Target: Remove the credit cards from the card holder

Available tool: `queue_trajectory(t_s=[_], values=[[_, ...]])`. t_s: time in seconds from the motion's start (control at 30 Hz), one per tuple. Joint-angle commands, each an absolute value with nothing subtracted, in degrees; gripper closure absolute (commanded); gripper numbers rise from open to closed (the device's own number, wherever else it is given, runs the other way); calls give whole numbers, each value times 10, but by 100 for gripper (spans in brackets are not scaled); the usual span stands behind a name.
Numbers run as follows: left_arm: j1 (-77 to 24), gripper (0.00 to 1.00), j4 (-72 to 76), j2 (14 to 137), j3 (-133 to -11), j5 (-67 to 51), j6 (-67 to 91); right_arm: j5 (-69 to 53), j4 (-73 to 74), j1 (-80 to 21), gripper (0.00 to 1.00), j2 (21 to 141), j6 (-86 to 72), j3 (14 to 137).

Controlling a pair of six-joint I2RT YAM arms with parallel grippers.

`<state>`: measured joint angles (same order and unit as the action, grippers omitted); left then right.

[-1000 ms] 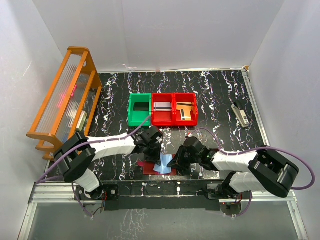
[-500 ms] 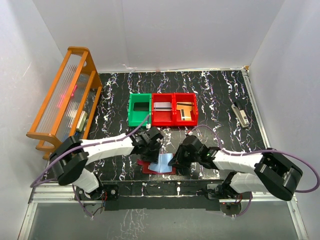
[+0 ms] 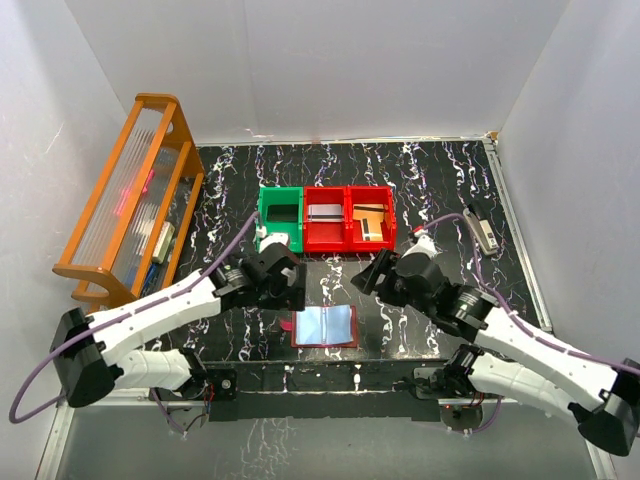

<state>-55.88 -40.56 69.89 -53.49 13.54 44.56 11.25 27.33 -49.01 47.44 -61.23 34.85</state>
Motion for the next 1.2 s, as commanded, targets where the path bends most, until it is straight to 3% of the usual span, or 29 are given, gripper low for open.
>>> queue_trajectory(t_s=[0.0,0.17,0.33,0.47,0.53,0.6,0.8,0.93,1.17], values=[[-523,2,-434,640,-542,177,429,147,249,-489,36,418,-467,389],[-450,2,-446,601,-554,176,396,59,201,-489,35,438,-375,436],[-384,2,-445,577,-577,172,348,147,229,-489,31,470,-301,502],[-325,2,-444,577,-600,162,311,329,256,-487,12,489,-293,522],[-273,2,-448,582,-614,140,297,359,261,-470,9,504,-258,530],[-230,2,-458,587,-629,127,291,331,269,-421,9,519,-240,544],[-161,1,-510,588,-688,153,282,73,282,-127,8,532,-196,584],[-161,2,-555,583,-744,190,298,63,294,-116,2,509,-164,655],[-161,1,-584,563,-840,255,310,2,327,-116,2,505,-139,788]])
